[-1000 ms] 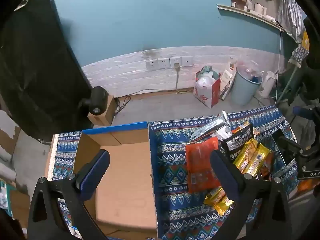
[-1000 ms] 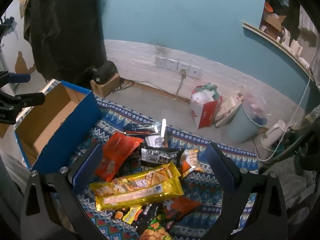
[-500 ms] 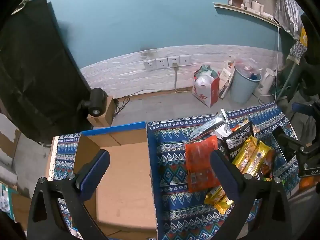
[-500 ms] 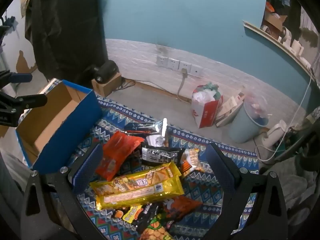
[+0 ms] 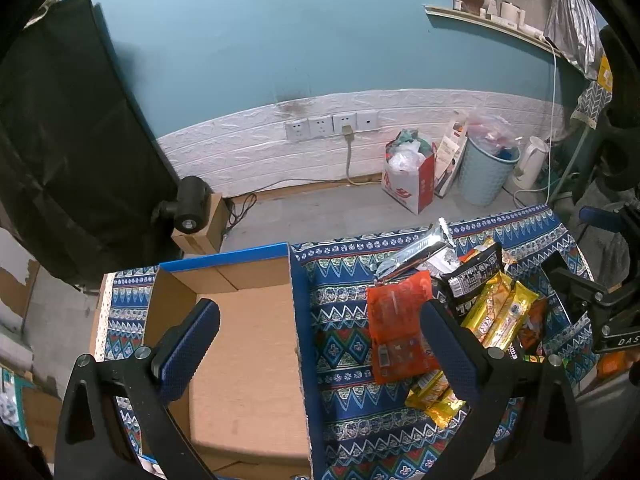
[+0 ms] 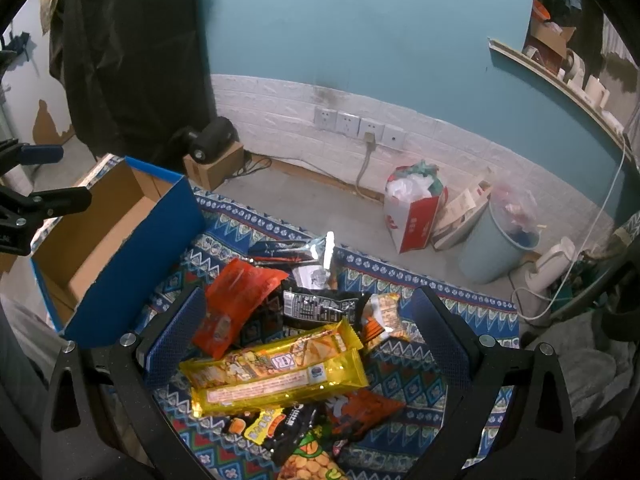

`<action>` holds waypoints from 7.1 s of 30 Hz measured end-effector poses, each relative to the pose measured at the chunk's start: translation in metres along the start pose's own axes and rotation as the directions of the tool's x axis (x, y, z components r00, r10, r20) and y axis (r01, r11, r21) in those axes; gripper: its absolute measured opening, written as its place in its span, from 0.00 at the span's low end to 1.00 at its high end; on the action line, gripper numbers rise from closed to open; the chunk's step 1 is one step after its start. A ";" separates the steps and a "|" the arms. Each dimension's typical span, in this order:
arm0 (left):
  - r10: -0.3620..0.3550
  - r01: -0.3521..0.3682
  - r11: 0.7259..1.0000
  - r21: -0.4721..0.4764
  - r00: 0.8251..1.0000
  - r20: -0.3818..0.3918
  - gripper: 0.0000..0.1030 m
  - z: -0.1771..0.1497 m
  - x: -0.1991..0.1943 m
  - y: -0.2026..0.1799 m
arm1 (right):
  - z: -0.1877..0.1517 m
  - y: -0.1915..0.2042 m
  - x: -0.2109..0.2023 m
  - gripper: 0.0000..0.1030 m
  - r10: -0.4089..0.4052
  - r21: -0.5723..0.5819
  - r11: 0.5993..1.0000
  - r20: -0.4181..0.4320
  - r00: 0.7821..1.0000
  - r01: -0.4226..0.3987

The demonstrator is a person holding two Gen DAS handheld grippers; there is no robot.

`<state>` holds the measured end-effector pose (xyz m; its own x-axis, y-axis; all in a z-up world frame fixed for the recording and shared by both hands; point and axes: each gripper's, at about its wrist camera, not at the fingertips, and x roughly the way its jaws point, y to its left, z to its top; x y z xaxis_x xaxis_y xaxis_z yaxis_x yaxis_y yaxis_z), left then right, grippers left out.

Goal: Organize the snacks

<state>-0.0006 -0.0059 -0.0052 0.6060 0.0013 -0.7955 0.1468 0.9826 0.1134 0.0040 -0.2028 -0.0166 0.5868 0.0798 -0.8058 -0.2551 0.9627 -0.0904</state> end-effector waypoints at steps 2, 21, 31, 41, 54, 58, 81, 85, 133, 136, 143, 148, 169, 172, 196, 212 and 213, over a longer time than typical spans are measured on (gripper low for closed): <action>-0.001 0.001 1.000 0.000 1.000 -0.002 0.98 0.000 0.000 -0.001 | 0.000 0.000 0.000 0.97 0.000 -0.001 1.000 -0.001 1.000 0.000; -0.013 0.014 1.000 0.009 1.000 -0.025 0.98 -0.002 0.004 -0.004 | -0.001 -0.005 0.001 0.97 -0.001 0.006 1.000 -0.011 1.000 0.001; -0.018 0.018 1.000 0.010 0.999 -0.029 0.98 -0.003 0.004 -0.005 | -0.004 -0.002 0.001 0.97 -0.004 -0.012 1.000 -0.015 1.000 0.004; -0.019 0.019 1.000 0.011 0.999 -0.032 0.98 -0.004 0.005 -0.007 | -0.003 -0.001 0.002 0.97 -0.003 -0.009 1.000 -0.015 1.000 0.003; -0.021 0.021 1.000 0.016 0.999 -0.039 0.98 -0.003 0.007 -0.012 | -0.003 -0.002 0.001 0.97 -0.002 -0.008 1.000 -0.019 1.000 0.001; -0.023 0.024 1.000 0.015 0.999 -0.044 0.98 -0.003 0.009 -0.012 | -0.006 -0.001 0.001 0.97 -0.003 -0.012 1.000 -0.019 1.000 0.002; -0.027 0.029 0.999 0.030 0.998 -0.058 0.98 -0.005 0.013 -0.017 | -0.009 -0.009 0.001 0.97 -0.008 -0.010 1.000 -0.032 0.999 0.008; -0.025 0.027 0.999 0.038 0.998 -0.061 0.98 -0.004 0.015 -0.020 | -0.009 -0.011 0.001 0.97 -0.012 -0.015 1.000 -0.034 0.999 0.011; -0.120 0.124 0.992 -0.020 0.886 -0.448 0.98 -0.032 0.201 -0.071 | -0.129 -0.053 0.142 0.65 0.024 -0.213 0.968 -0.434 0.900 -0.129; -0.125 0.121 0.992 -0.038 0.877 -0.464 0.98 -0.031 0.214 -0.076 | -0.130 -0.063 0.139 0.59 0.056 -0.168 0.976 -0.427 0.903 -0.140; -0.080 0.101 0.995 0.017 0.867 -0.491 0.98 -0.032 0.231 -0.093 | -0.140 -0.091 0.127 0.56 0.088 -0.039 0.993 -0.427 0.900 -0.115; -0.061 0.082 0.996 0.018 0.848 -0.527 0.98 -0.039 0.244 -0.095 | -0.154 -0.113 0.111 0.56 0.050 0.027 0.999 -0.430 0.901 -0.043; -0.028 0.118 0.984 0.131 0.840 -0.542 0.88 -0.057 0.253 -0.116 | -0.153 -0.095 0.154 0.59 0.121 -0.038 0.986 -0.522 0.845 -0.165; -0.066 0.164 0.977 0.137 0.842 -0.535 0.64 -0.059 0.240 -0.125 | -0.154 -0.090 0.149 0.48 0.103 -0.048 0.988 -0.517 0.850 -0.149; -0.124 0.184 0.974 0.135 0.924 -0.361 0.40 -0.050 0.126 -0.111 | -0.098 -0.107 0.043 0.42 -0.046 0.110 0.990 -0.296 0.954 0.082; -0.156 0.184 0.975 0.124 0.965 -0.209 0.40 -0.018 0.074 -0.053 | -0.032 -0.063 0.014 0.42 -0.026 0.073 0.997 -0.152 0.988 0.038; -0.161 0.187 0.976 0.115 0.965 -0.208 0.40 -0.017 0.072 -0.048 | -0.025 -0.057 0.013 0.42 -0.022 0.067 0.997 -0.142 0.990 0.031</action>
<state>0.0222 -0.0502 -0.0778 0.3986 -0.1183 -0.9095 0.3468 0.9375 0.0300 0.0068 -0.2635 -0.0367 0.4767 0.0215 -0.8788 -0.1843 0.9799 -0.0761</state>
